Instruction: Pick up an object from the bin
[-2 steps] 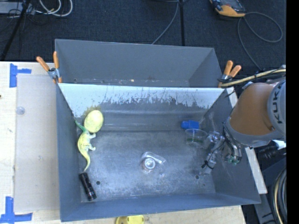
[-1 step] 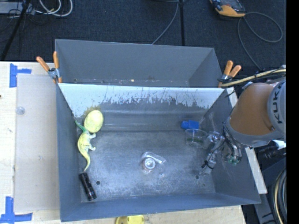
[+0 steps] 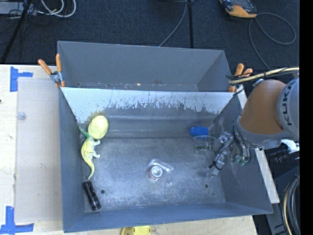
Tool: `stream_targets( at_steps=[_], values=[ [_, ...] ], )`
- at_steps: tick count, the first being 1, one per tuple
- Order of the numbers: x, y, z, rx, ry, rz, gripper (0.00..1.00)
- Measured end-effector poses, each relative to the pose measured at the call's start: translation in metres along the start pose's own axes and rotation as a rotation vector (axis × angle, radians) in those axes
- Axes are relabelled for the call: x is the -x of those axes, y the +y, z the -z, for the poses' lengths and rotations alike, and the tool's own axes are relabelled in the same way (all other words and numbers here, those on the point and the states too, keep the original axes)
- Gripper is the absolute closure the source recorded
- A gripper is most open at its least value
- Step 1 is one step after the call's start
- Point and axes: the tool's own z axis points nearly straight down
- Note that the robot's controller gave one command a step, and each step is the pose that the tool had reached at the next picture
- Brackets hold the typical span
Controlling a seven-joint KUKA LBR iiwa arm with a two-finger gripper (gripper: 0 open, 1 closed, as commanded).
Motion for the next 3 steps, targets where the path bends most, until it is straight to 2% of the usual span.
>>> stream_targets(
  at_steps=[1, 2, 3],
  values=[
    [0.023, 0.011, 0.000, 0.002, -0.006, -0.084, 0.00],
    [0.027, 0.011, -0.003, 0.001, -0.003, 0.139, 0.00],
    [0.038, 0.018, 0.000, 0.002, -0.005, -0.020, 0.00]
  ],
)
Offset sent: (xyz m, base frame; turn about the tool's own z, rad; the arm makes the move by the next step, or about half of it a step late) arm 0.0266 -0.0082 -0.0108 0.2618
